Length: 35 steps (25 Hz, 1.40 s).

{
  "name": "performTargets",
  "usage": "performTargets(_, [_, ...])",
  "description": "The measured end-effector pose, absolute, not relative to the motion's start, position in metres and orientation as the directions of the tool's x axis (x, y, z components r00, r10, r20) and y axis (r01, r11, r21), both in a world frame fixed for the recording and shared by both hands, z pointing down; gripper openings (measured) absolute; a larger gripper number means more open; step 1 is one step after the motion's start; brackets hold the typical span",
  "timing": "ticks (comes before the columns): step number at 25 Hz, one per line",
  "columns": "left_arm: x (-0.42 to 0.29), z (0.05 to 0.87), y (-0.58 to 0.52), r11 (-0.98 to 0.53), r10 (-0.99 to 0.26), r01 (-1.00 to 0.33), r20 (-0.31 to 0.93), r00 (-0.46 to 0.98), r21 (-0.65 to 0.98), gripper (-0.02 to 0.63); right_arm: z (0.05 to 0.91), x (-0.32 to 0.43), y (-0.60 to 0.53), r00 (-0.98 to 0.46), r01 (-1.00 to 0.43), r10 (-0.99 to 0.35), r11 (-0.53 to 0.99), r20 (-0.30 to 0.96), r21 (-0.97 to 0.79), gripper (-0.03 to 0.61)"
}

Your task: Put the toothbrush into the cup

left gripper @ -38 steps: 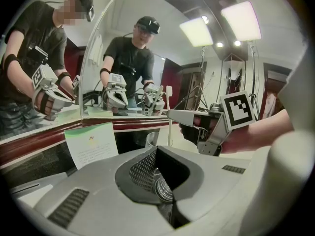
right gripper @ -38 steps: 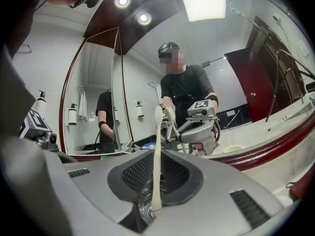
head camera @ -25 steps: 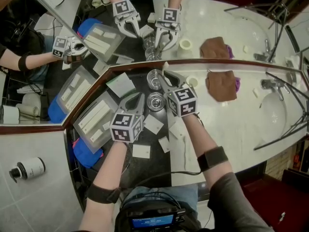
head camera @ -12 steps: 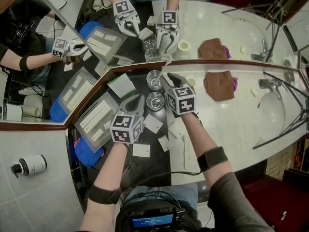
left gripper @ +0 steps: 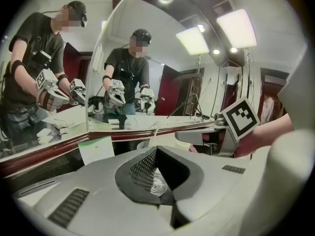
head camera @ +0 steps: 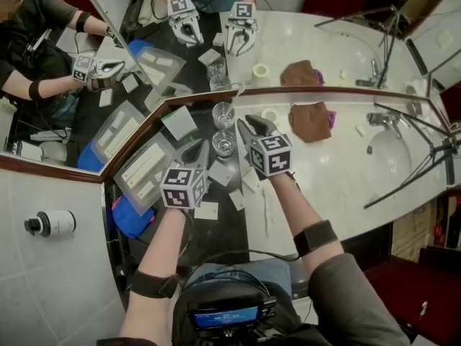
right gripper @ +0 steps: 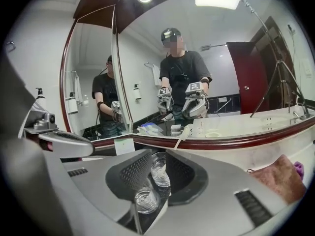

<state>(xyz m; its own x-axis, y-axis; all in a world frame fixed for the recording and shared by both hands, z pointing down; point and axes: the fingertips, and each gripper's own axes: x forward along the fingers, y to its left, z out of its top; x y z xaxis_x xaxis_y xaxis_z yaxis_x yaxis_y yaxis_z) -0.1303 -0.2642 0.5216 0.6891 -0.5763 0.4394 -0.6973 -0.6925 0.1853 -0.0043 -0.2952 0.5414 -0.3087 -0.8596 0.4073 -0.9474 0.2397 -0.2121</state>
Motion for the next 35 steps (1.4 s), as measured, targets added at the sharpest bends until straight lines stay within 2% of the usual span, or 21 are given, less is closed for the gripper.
performTargets(4, [-0.135,0.503,-0.235,-0.703,-0.57,-0.687,0.431,0.7,0.185,0.003,0.513,-0.001,-0.25,-0.306,-0.949,-0.869,0.247,0.389,-0.195,0.024])
performTargets(6, [-0.14,0.497,-0.221,-0.707,-0.567,-0.682,0.426,0.704,0.187,0.003,0.505,0.003,-0.227,-0.297,-0.953,-0.866,0.244,0.401,-0.18,0.006])
performTargets(13, [-0.158,0.483,-0.176,-0.716,-0.572,-0.678,0.417,0.706,0.166,0.003,0.501,0.012,-0.146,-0.261,-0.965,-0.855,0.216,0.449,-0.15,0.006])
performTargets(22, [-0.183,0.49,-0.117,-0.702,-0.585,-0.699,0.45,0.675,0.136,0.002,0.53,0.019,-0.056,-0.232,-0.969,-0.821,0.149,0.522,-0.196,0.006])
performTargets(35, [-0.19,0.493,-0.074,-0.719,-0.57,-0.685,0.46,0.68,0.121,0.002,0.551,0.022,0.001,-0.214,-0.969,-0.793,0.098,0.57,-0.228,0.006])
